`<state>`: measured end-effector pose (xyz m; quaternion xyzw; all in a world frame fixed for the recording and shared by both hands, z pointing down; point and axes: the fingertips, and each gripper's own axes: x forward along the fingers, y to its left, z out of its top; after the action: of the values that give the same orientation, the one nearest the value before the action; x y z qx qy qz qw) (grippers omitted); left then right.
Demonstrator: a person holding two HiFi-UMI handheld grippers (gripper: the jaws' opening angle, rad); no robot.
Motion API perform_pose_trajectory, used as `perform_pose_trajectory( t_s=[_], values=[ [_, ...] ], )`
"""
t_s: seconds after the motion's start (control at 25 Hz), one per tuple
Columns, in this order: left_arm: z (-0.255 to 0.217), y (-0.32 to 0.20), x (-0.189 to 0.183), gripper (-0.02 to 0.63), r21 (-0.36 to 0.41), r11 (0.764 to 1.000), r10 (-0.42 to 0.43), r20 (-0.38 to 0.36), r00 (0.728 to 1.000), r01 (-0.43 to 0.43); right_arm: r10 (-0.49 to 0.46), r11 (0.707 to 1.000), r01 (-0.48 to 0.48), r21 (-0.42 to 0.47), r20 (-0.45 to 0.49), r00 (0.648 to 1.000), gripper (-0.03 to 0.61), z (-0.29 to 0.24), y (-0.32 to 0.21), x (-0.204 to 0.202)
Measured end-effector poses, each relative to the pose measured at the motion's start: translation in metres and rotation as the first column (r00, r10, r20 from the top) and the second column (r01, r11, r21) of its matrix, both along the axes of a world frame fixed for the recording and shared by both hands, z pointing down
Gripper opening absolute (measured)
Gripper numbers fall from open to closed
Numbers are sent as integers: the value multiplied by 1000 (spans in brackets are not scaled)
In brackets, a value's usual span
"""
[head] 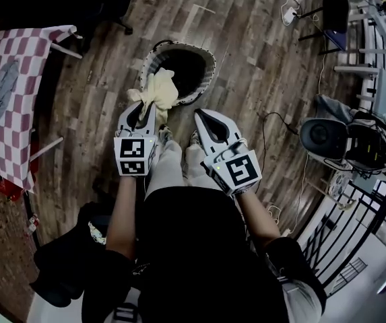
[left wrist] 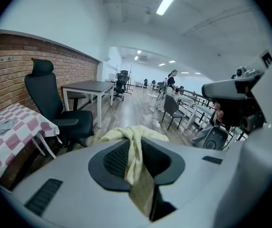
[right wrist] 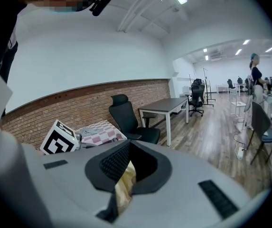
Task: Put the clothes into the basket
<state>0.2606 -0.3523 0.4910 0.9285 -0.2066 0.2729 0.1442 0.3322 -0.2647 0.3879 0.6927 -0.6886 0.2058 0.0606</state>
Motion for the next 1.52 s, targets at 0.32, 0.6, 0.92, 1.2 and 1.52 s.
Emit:
perform_pose_trajectory(
  t_s=[0.32,0.6,0.92,1.2,1.52],
  values=[
    [48,-11,10,80,-20,999,-36,40,999,37,3,999,-1,-44,36,999,8,37,-1,15],
    [98,-18,15,80,-23,997,-67,94,993,70,-58,994,64,-83,74,996,9,80,-4,15],
    [154,-13,15,80,-30,997,-69,150,986,74,-99,989,109,-102,101,990,8,133,-11,17],
    [205,-13,9,80,-46,994,-89,186,978,99,-88,989,100,-110,115,989,8,177,-17,26],
    [272,-12,4,80,-79,989,-108,207,972,126,-63,986,82,-146,130,989,8,244,-13,34]
  ],
)
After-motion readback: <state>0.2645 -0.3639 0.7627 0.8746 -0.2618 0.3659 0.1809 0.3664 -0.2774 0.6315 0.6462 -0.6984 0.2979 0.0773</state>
